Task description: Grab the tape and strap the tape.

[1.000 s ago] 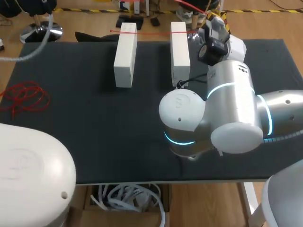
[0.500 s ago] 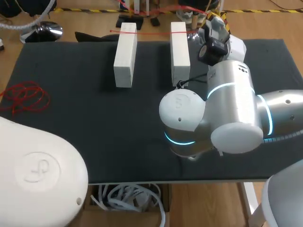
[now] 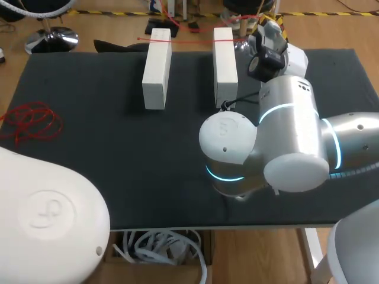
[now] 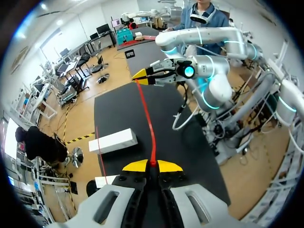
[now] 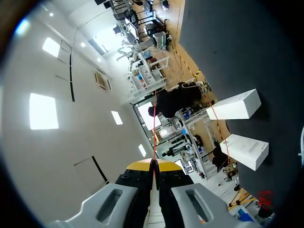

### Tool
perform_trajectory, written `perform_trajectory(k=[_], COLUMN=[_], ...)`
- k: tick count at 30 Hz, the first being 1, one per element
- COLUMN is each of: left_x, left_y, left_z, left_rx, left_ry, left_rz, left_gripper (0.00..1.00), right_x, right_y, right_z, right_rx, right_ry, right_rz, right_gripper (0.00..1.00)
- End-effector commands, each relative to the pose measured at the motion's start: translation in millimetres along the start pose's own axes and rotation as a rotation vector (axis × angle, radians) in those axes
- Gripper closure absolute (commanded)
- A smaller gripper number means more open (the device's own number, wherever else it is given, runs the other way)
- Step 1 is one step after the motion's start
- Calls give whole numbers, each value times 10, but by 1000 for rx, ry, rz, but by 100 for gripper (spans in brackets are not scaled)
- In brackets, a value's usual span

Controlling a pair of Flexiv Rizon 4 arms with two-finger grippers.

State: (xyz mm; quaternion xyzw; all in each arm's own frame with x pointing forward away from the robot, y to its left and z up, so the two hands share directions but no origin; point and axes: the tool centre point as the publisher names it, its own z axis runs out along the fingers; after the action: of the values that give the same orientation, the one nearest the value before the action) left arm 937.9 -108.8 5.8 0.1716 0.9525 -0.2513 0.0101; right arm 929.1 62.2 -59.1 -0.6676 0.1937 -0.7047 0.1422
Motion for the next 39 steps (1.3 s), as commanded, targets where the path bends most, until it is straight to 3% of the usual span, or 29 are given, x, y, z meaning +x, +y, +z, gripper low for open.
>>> perform_trajectory(k=[1,7,24,39], left_x=[28,16,-43,-40], left_y=[-35,-117,-549,-560], left_z=[65,135,430,440], left_rx=[-8,22,3,5], left_ry=[-5,-20,-56,-53], left_rz=[-22,-64,-90,-89], left_gripper=[100,100,100,100], right_x=[39,39,39,39], right_y=[7,7,7,7], right_z=[4,4,4,4], right_rx=[0,0,0,0], right_ry=[-8,-8,-8,-8], right_rz=[-2,-2,-2,-2], right_gripper=[100,100,100,100])
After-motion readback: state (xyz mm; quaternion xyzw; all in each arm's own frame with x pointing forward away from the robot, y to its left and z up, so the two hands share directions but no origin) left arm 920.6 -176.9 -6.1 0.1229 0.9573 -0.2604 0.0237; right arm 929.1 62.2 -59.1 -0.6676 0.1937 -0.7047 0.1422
